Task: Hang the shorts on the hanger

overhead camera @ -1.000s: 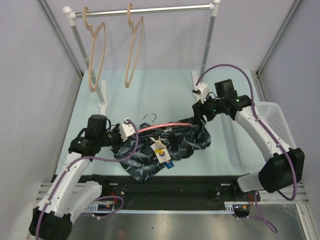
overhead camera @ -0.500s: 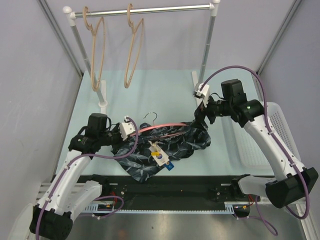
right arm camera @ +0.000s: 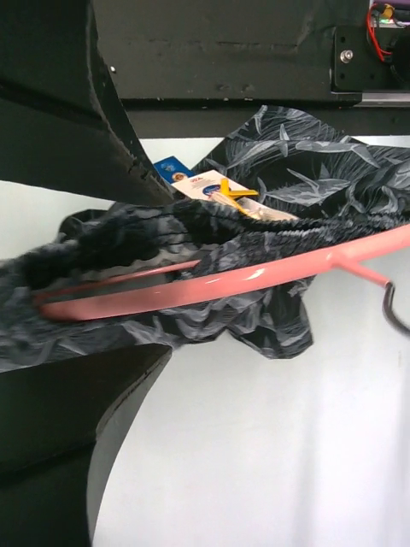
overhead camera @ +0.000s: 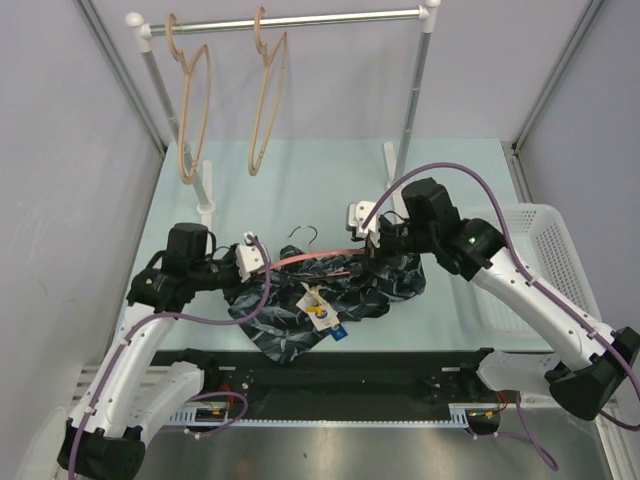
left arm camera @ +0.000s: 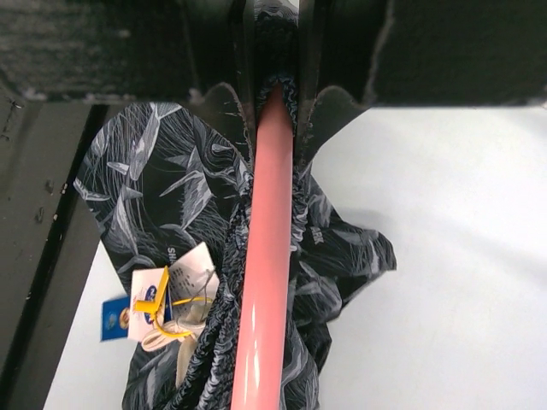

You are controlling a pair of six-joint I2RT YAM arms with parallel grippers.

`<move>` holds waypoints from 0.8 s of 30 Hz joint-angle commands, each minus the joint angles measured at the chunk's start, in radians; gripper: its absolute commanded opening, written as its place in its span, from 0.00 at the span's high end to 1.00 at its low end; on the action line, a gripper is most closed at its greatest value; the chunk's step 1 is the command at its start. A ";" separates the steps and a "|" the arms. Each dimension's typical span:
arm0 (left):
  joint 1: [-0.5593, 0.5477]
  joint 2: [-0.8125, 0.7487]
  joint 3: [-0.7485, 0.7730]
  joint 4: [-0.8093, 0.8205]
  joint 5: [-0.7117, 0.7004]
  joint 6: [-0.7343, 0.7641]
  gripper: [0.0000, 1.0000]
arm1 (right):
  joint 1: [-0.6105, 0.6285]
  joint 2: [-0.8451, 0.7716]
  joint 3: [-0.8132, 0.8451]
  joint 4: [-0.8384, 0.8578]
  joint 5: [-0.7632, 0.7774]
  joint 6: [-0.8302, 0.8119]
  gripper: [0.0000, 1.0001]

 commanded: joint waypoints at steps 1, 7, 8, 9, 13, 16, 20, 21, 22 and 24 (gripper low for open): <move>0.003 -0.032 0.078 0.015 0.108 0.042 1.00 | 0.082 0.027 0.024 0.078 0.083 -0.030 0.34; 0.003 -0.047 0.101 0.034 0.116 0.019 1.00 | 0.120 0.058 0.036 0.060 0.100 -0.007 0.57; 0.003 -0.047 0.101 0.038 0.119 0.012 1.00 | 0.122 0.050 0.038 0.055 0.103 0.001 0.62; 0.003 -0.047 0.099 0.055 0.130 -0.004 1.00 | 0.120 0.049 0.042 0.047 0.103 0.008 0.67; 0.003 -0.035 0.110 0.099 0.145 -0.062 1.00 | 0.120 0.023 0.067 0.023 0.140 0.079 1.00; 0.003 -0.021 0.129 0.110 0.133 -0.102 0.86 | 0.111 -0.017 0.068 0.018 0.161 0.102 1.00; 0.021 -0.001 0.171 0.098 0.162 -0.155 0.50 | 0.067 -0.062 0.079 -0.009 0.199 0.145 1.00; 0.028 -0.001 0.178 0.100 0.179 -0.177 0.44 | 0.053 -0.068 0.091 -0.019 0.203 0.175 1.00; 0.037 -0.010 0.184 0.106 0.190 -0.195 0.39 | 0.038 -0.082 0.096 -0.035 0.204 0.186 1.00; 0.041 -0.024 0.195 0.147 0.202 -0.253 0.23 | -0.007 -0.094 0.108 -0.060 0.219 0.223 1.00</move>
